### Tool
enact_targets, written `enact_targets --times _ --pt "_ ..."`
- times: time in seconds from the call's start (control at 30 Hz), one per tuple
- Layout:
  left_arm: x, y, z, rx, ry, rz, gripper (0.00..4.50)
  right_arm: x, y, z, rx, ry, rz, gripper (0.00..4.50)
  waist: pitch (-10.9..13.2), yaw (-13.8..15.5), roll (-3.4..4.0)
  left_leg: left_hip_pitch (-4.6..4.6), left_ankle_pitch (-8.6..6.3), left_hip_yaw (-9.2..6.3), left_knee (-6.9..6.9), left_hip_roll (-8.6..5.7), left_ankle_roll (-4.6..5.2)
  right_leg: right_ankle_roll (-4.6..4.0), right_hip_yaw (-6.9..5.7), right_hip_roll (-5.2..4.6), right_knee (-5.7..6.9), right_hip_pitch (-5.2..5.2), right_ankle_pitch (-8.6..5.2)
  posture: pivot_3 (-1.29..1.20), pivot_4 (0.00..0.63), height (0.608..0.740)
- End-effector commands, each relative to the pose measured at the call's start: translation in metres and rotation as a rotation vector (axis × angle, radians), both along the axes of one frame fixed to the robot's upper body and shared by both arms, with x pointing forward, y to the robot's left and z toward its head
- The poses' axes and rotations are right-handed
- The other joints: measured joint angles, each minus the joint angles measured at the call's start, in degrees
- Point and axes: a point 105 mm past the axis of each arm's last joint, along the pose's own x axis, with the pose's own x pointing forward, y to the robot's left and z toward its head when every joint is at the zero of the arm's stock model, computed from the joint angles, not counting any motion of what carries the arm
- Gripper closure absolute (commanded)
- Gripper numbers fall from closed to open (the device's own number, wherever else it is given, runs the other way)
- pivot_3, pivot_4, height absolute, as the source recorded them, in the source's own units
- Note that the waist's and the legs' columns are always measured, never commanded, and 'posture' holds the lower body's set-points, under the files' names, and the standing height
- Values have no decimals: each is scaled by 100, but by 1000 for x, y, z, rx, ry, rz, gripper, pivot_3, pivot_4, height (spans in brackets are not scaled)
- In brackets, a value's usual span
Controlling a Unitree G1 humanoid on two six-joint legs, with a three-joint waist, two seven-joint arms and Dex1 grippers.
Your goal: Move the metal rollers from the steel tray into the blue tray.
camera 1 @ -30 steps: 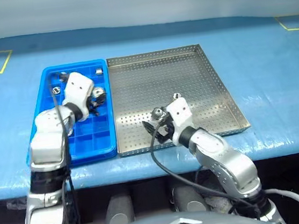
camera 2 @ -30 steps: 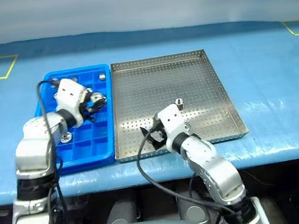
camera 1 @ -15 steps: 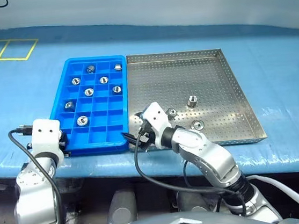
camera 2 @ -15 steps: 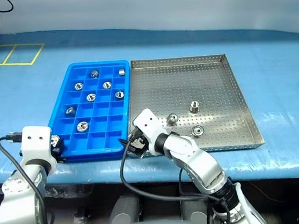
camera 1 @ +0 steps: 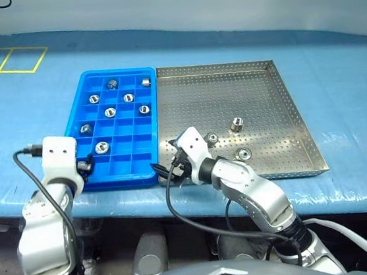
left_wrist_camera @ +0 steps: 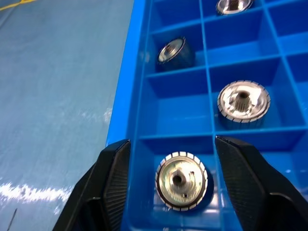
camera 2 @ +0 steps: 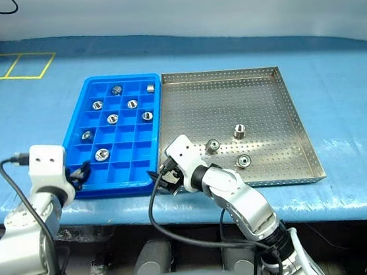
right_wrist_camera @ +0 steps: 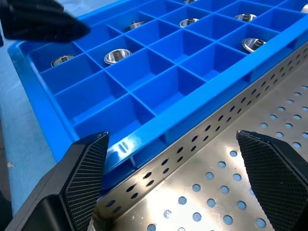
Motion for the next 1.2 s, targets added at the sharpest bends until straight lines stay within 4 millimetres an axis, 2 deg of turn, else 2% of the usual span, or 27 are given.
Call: enact_targets --times 0.03,0.13,0.2,0.33,0.47,0.63,0.9,1.07,1.2 --pt "13 -23 27 -63 -129 -147 563 4 -13 21 32 -78 -58 0 0 -54 -1 0 0 3 -1 -1 0 2 2 -1 -2 0 1 162 150 740" --pt "24 -46 34 -69 -187 -283 563 9 -33 28 16 -100 -136 0 0 -172 0 0 0 2 -8 -2 0 6 3 -1 -5 0 5 134 150 740" --pt "28 -65 31 -72 -221 -377 563 12 -47 30 -3 -103 -186 0 0 -219 0 -1 -1 2 -12 -2 0 22 3 -1 -7 -2 15 110 150 740" --pt "24 -96 13 -25 -261 -539 563 17 -72 31 -78 -89 -270 0 0 -330 2 -1 -1 3 -17 -1 2 17 6 -1 -9 -4 18 78 150 740" --pt "17 -110 -4 -68 -323 -580 563 22 -85 29 -103 -56 -334 0 -1 -427 4 -1 -2 8 -21 0 3 4 11 -1 -9 -7 15 59 150 740" --pt "10 -108 -20 -178 -338 -543 563 29 -80 17 -115 2 -348 0 0 -525 5 0 -2 11 -12 1 3 1 14 1 -5 -6 5 49 150 740" --pt "-7 -102 -37 -125 -227 -664 563 48 -56 -1 -91 78 -326 0 2 -573 9 0 -1 13 -12 1 5 3 18 4 -4 -8 7 78 150 740" --pt "-9 -97 -41 -98 -238 -662 563 60 -59 -7 -88 86 -350 0 3 -544 10 -4 -2 17 -12 -1 5 7 19 0 -13 -9 9 90 150 740" --pt "-14 -102 -45 -124 -235 -677 563 66 -67 -9 -102 77 -379 0 4 -537 12 -3 -2 18 -14 0 5 7 20 1 -11 -11 9 92 150 740"
